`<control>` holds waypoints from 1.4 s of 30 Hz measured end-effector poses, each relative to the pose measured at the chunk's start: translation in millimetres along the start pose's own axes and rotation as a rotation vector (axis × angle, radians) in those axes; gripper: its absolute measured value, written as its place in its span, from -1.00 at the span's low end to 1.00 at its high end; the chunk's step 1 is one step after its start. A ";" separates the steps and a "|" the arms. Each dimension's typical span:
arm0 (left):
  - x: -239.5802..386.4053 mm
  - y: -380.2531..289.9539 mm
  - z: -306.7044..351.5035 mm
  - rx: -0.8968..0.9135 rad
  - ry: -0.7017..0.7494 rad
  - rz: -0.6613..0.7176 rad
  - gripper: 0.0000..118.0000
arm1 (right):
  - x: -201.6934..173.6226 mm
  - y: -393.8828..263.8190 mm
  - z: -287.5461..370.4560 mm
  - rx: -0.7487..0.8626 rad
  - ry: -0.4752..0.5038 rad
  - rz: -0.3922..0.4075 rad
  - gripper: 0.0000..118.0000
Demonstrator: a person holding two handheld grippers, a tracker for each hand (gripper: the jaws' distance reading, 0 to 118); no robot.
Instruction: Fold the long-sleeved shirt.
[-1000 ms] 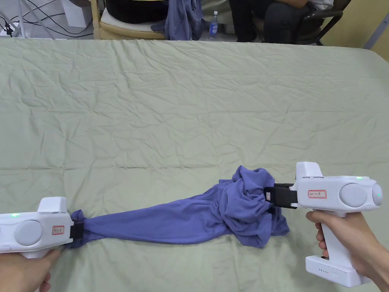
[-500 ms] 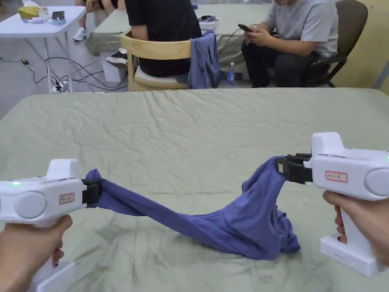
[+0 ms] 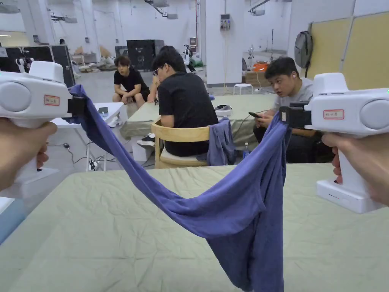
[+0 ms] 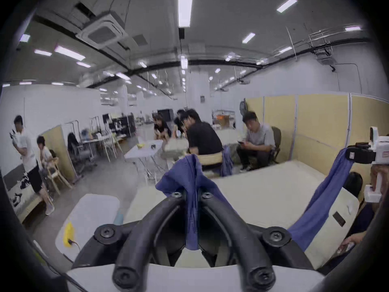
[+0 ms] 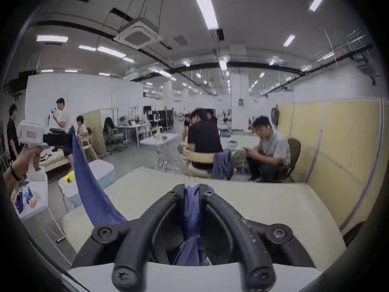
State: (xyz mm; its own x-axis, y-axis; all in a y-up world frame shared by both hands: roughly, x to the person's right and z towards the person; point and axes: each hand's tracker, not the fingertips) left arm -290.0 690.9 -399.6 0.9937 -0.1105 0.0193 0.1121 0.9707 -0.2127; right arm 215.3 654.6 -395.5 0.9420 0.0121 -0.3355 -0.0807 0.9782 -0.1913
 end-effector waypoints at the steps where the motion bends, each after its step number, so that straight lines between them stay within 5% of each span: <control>1: -6.4 14.6 5.8 0.012 0.014 0.004 -0.86 | 4.4 15.7 -1.1 0.032 -0.006 0.010 -0.75; 15: -48.5 103.2 29.0 0.129 0.077 0.111 -0.86 | -12.1 175.9 36.0 0.159 -0.109 0.082 -0.75; 30: -20.5 103.7 -23.3 0.121 0.045 0.120 -0.86 | 16.7 169.6 -3.9 0.141 -0.202 0.045 -0.75; 42: -7.5 110.7 -109.7 0.102 0.075 0.098 -0.86 | 55.5 162.6 -96.9 0.096 -0.235 0.043 -0.75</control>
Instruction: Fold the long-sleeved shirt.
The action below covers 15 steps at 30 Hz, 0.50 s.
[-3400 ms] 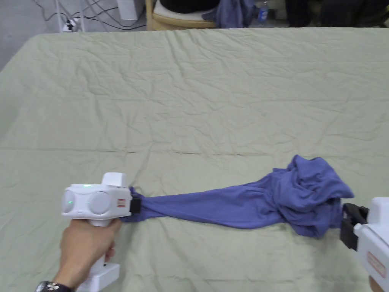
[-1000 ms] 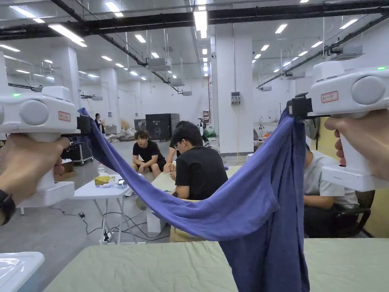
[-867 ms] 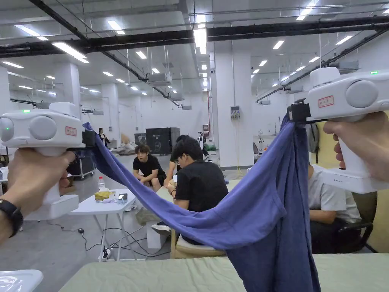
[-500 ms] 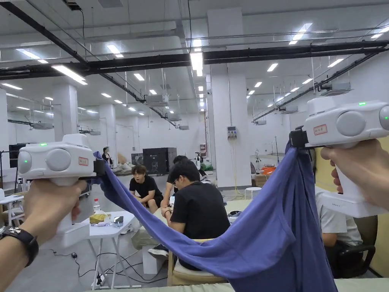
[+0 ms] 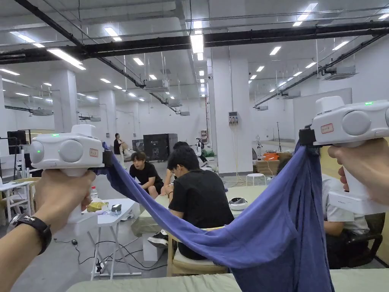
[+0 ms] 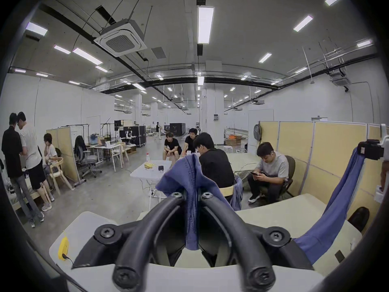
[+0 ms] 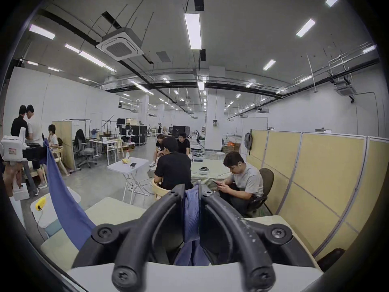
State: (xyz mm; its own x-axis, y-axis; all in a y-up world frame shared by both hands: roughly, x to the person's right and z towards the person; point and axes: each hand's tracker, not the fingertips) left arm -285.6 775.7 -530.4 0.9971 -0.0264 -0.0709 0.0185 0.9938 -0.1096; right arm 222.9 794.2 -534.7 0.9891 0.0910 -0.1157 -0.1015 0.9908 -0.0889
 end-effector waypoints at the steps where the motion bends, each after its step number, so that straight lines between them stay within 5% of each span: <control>1: 1.5 -1.4 -8.4 0.003 0.003 -0.003 -0.86 | -1.1 -2.1 -11.1 -0.006 -0.007 0.013 -0.75; 15: 15.8 -31.9 -142.8 -0.009 0.046 -0.004 -0.86 | -4.2 -37.2 -159.9 -0.056 -0.040 0.018 -0.76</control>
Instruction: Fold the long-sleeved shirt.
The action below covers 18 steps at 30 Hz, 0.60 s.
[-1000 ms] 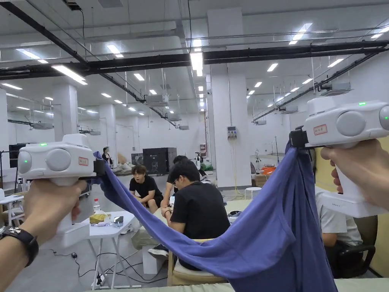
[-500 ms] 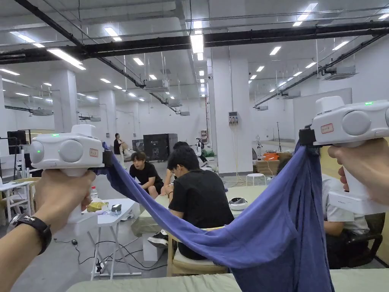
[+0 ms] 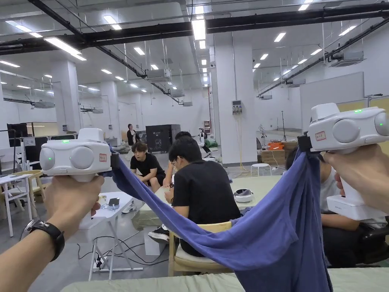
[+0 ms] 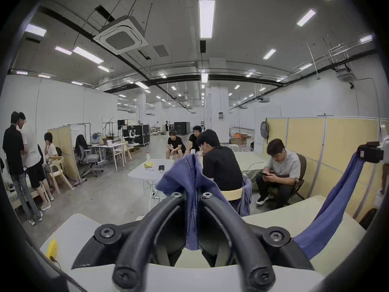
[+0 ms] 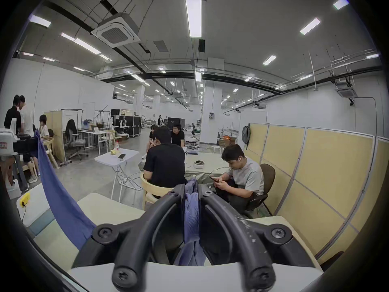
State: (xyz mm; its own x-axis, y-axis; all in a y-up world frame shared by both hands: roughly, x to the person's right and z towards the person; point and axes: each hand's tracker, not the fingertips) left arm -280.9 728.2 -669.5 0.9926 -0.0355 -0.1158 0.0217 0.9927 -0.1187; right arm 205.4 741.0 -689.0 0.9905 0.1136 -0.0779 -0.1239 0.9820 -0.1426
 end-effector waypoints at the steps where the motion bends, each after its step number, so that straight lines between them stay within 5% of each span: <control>1: -0.8 -2.2 -7.6 -0.006 -0.005 0.008 -0.86 | 0.0 -2.9 -7.5 -0.004 -0.005 -0.005 -0.75; 18: 8.4 -150.1 -77.9 -0.207 -0.054 -0.030 -0.86 | -2.1 -167.7 -80.1 -0.217 0.040 0.000 -0.76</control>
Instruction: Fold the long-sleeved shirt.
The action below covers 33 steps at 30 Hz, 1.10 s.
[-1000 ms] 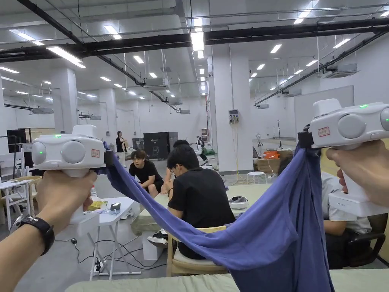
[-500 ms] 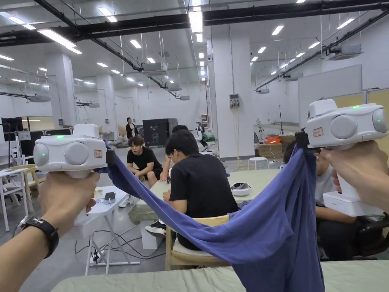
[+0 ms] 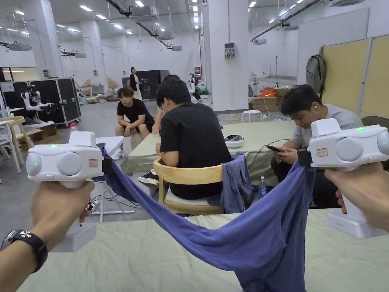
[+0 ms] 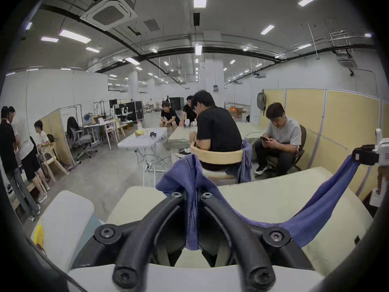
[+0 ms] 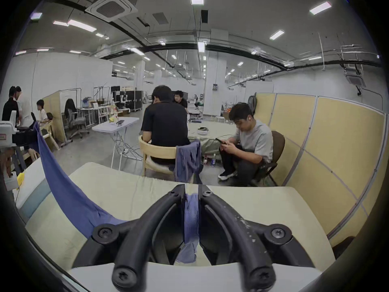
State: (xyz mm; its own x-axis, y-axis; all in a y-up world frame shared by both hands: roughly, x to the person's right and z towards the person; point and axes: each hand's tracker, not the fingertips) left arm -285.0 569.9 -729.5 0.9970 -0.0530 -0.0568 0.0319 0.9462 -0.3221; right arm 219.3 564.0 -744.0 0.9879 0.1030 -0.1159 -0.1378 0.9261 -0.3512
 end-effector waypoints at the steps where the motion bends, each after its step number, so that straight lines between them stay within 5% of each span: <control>1: -0.5 -5.8 1.1 -0.004 -0.003 0.008 -0.86 | 1.7 -6.6 1.9 -0.011 0.007 -0.004 -0.76; 13: -23.0 -85.2 73.5 -0.097 -0.026 0.032 -0.86 | 6.5 -102.8 86.6 -0.137 0.056 -0.014 -0.76; 33: -88.9 -294.7 221.5 -0.357 0.052 0.119 -0.86 | -50.6 -351.4 244.9 -0.381 0.213 -0.105 -0.76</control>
State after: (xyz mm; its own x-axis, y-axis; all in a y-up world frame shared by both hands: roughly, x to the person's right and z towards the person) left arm -367.4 366.5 -420.3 0.9869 0.0260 -0.1591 -0.1202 0.7765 -0.6186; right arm 235.2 322.2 -387.2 0.9666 -0.0983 -0.2366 -0.0937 0.7240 -0.6834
